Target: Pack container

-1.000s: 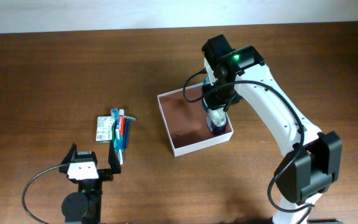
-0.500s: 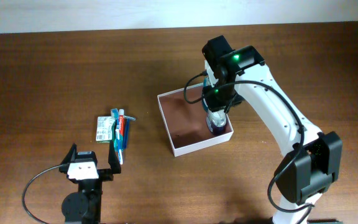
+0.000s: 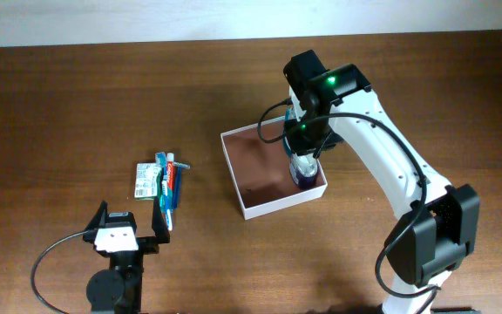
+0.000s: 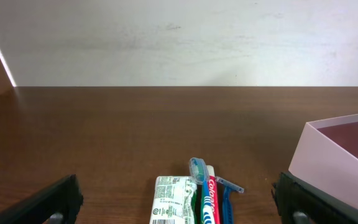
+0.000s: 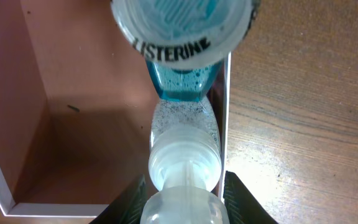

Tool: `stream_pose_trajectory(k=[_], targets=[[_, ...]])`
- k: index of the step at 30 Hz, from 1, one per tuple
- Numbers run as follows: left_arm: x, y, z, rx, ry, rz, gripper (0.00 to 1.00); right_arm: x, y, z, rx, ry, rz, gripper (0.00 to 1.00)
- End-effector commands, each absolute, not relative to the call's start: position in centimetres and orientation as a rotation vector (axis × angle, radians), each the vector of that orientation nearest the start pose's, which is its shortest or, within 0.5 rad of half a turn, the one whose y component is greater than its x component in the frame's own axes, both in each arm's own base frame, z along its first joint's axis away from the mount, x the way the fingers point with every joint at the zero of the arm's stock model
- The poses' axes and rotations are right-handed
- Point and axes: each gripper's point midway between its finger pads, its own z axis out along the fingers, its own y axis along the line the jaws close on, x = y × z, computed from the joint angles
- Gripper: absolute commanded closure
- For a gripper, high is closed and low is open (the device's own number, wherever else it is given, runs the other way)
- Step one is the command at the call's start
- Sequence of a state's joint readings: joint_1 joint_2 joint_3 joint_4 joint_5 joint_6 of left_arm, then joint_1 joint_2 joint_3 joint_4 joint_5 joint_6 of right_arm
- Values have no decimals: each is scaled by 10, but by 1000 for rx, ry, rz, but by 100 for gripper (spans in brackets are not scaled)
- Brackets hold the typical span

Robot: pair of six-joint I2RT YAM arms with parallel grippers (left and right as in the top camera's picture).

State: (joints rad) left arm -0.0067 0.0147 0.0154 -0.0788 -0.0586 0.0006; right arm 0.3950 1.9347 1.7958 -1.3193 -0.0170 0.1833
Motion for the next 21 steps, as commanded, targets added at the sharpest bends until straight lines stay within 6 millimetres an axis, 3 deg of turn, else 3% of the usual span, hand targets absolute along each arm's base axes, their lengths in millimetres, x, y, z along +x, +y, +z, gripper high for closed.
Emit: stream_pose_trajectory(k=[1,21], targets=[[246,8,157,-21,1649,49,1,367,151,147,-301,2988,60,69],[246,8,157,-21,1649,49,0,370,146,149,-417,2957,7,66]])
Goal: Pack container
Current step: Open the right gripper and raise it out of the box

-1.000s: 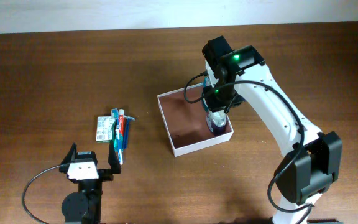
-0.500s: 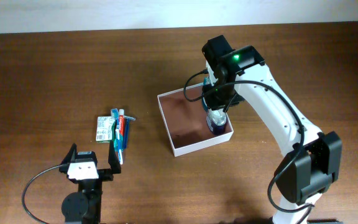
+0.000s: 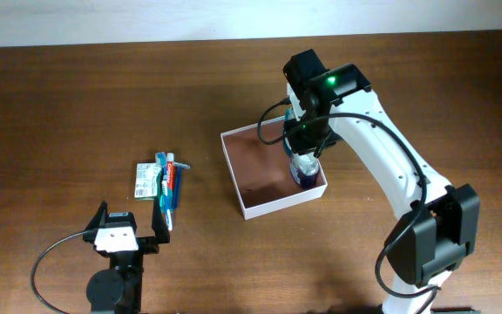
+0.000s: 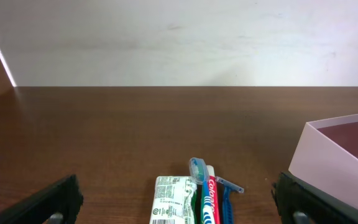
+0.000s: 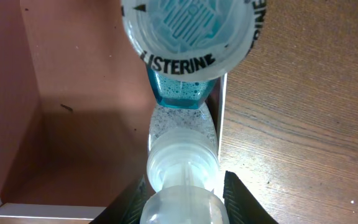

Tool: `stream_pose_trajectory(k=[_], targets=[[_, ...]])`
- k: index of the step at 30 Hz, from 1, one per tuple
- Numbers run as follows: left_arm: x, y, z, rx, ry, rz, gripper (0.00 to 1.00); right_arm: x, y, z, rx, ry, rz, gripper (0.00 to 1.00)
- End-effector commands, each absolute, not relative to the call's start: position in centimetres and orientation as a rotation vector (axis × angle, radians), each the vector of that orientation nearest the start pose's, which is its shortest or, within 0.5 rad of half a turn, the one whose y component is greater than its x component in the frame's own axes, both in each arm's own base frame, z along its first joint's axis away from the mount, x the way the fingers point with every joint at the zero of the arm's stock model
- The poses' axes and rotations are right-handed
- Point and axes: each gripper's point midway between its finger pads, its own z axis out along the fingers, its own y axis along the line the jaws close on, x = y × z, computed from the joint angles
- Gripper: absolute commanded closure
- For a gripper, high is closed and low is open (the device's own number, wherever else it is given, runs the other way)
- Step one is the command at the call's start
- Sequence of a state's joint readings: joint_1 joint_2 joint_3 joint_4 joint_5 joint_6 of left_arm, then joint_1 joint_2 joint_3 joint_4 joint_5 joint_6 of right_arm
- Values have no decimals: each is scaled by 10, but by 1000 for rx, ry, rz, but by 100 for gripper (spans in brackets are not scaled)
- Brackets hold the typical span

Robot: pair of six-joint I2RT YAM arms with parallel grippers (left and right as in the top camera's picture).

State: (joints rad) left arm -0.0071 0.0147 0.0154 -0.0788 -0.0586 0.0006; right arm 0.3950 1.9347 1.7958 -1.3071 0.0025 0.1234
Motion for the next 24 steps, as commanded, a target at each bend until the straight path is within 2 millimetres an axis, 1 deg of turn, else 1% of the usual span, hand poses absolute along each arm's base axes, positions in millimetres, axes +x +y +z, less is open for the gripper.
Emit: stream_pose_trajectory(k=[1,3,5,9,12,13,16,18,19,20,21,22,24], targets=[[246,8,157,-21,1649,49,0,370,146,149,-417,2957,7,64],[246,8,157,-21,1649,49,1,370,146,149,-417,2957,7,55],[246,8,157,-21,1649,49,1,370,147,150,-418,2956,14,39],[246,8,157,-21,1649,49,0,373,154,156,-419,2940,70,37],[246,8,157,-21,1649,49,0,378,159,170,-417,2907,107,37],[246,8,157,-21,1649,49,0,379,161,178,-415,2893,114,37],[246,8,157,-21,1649,49,1,385,164,209,-409,2831,144,37],[246,8,157,-21,1649,49,0,389,166,238,-403,2774,165,37],[246,8,157,-21,1649,49,1,389,166,261,-397,2729,178,44],[246,8,157,-21,1649,49,0,389,163,274,-388,2704,172,56],[246,8,157,-21,1649,49,0,389,160,280,-378,2694,159,66],[246,8,157,-21,1649,49,1,389,152,288,-352,2686,129,77],[246,8,157,-21,1649,49,0,389,132,293,-269,2695,64,88]])
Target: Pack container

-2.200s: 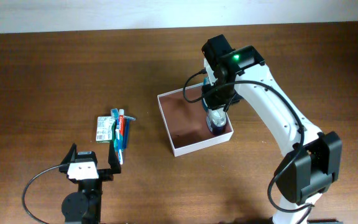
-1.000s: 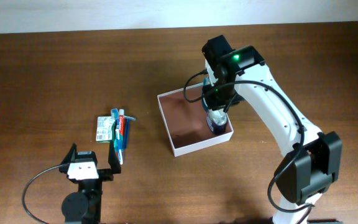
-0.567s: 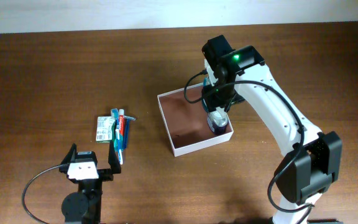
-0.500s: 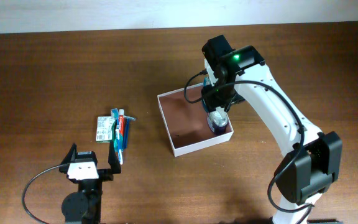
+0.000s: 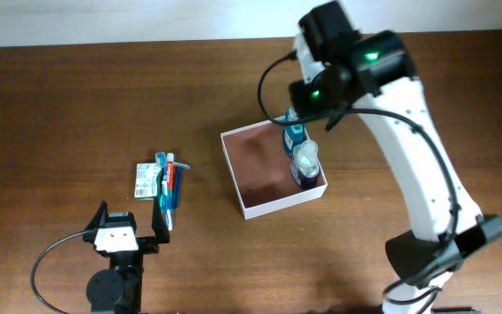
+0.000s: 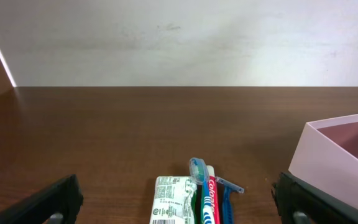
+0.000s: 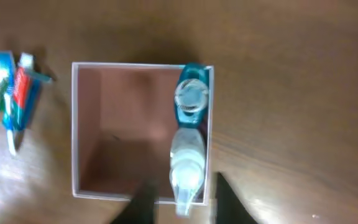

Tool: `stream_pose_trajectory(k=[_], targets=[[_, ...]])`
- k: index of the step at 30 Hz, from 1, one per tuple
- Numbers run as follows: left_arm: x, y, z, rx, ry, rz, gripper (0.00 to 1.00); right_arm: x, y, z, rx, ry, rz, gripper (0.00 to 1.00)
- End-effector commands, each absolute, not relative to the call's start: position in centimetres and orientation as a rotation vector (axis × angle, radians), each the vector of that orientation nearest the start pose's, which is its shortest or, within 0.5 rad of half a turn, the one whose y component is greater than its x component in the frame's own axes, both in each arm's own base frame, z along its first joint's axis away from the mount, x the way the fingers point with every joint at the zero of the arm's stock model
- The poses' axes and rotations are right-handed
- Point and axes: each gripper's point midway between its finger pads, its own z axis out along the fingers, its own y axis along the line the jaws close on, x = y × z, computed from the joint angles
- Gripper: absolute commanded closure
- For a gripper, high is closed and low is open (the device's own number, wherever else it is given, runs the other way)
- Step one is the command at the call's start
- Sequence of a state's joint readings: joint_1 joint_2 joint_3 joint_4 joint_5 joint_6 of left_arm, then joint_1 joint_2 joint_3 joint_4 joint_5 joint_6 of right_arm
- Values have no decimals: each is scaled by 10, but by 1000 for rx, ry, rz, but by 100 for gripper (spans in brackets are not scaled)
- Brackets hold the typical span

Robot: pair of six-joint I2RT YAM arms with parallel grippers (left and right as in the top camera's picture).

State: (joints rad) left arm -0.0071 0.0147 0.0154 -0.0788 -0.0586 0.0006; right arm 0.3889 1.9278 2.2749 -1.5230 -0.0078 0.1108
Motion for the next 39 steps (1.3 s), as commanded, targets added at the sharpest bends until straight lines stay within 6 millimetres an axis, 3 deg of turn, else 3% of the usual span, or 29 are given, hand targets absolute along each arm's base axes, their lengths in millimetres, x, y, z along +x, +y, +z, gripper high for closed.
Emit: stream_pose_trajectory(k=[1,3,9,13,15,21,26,31,36,39], targets=[[246,8,157,-21,1649,49,0,389,118,292,-211,2713,31,93],[246,8,157,-21,1649,49,1,388,93,287,-120,2759,13,96],[246,8,157,-21,1649,49,0,388,46,269,82,2846,100,96],[246,8,157,-21,1649,49,0,380,24,244,220,2932,233,96],[246,8,157,-21,1649,50,0,371,19,217,264,3006,391,96],[246,8,157,-21,1649,49,0,371,33,172,291,2976,827,96],[246,8,157,-21,1649,49,1,356,41,133,297,3023,909,96],[246,8,157,-21,1649,49,1,342,66,119,239,3022,1088,96],[246,8,157,-21,1649,49,0,330,72,101,297,3038,1157,96],[246,8,157,-21,1649,49,0,324,85,103,275,2997,1295,96]])
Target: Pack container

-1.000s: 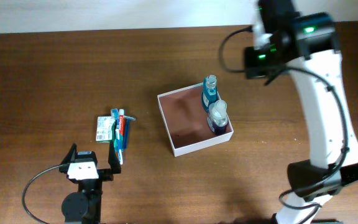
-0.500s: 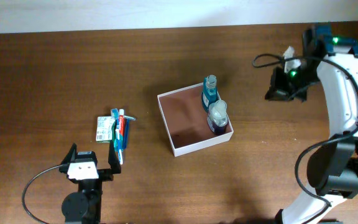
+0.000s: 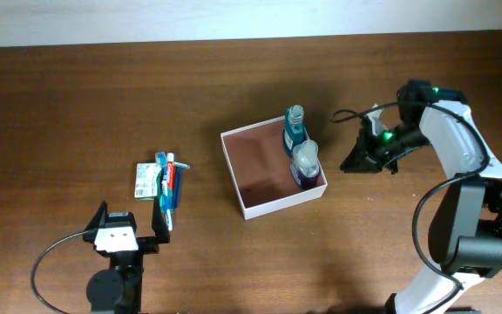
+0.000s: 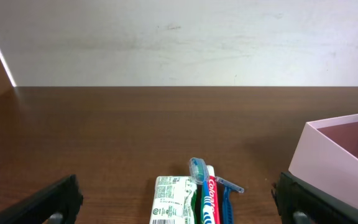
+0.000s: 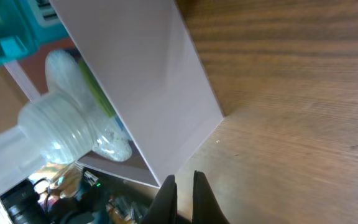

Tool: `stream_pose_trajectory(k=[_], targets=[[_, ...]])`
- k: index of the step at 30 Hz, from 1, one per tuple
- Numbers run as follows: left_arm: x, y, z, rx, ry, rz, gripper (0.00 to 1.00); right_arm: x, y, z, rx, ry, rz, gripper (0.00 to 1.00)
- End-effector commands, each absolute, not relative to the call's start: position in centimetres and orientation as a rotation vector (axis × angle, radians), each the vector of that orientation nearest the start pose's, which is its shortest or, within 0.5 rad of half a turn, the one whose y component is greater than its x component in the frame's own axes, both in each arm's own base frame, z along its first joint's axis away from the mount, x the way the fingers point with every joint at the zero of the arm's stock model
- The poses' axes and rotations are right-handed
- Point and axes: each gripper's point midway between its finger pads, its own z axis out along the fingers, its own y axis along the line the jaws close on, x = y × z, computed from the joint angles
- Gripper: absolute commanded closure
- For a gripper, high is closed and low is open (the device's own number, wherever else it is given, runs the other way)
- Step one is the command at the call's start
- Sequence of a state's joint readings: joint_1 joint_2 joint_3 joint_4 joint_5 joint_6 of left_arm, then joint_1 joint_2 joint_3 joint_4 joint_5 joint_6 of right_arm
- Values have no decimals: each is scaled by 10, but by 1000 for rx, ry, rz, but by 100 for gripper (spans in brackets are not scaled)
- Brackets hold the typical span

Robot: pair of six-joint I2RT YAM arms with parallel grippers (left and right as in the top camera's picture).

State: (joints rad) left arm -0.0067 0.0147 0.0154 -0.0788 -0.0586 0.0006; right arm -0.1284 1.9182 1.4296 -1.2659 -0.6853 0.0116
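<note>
A white box [image 3: 234, 174] stands mid-table with a blue Listerine bottle [image 3: 294, 131] and a clear bottle [image 3: 304, 161] upright against its right wall. My right gripper [image 3: 348, 164] hovers just right of the box, pointing at it; in the right wrist view its fingers [image 5: 166, 198] stand close together with nothing between them, beside the box wall [image 5: 148, 81]. My left gripper [image 3: 131, 228] rests open at the front left. Ahead of it lie a green-white packet [image 4: 174, 198], a toothpaste tube [image 4: 209, 200], a toothbrush [image 4: 197, 168] and a blue razor [image 4: 227, 191].
The pile of toiletries [image 3: 159, 183] lies about a hand's width left of the box. The pale wall [image 4: 179, 37] rises behind the table's far edge. The right arm's cable [image 3: 356, 118] loops above the table right of the box.
My right gripper was open high over the box, looking straight down. Now it is low beside the box's right wall and shut. Both bottles stand as they did; the left arm has not moved.
My right gripper first sat low in the box with its fingers on either side of the clear bottle, next to the Listerine. Then it was high above the box, both bottles left standing inside. Now it is shut, right of the box.
</note>
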Motion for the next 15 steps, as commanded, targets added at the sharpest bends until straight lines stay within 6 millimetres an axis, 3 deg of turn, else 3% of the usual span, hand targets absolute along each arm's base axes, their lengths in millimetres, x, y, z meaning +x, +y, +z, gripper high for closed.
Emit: stream_pose_trajectory(k=[1,7,10,15], targets=[[246,8,157,-21,1649,49,0,323,87,103,279,2988,1319,96],[246,8,157,-21,1649,49,0,339,85,97,256,2922,1293,96],[246,8,157,-21,1649,49,1,347,77,89,292,2936,1190,96],[246,8,157,-21,1649,49,0,346,75,87,321,2952,1169,96]])
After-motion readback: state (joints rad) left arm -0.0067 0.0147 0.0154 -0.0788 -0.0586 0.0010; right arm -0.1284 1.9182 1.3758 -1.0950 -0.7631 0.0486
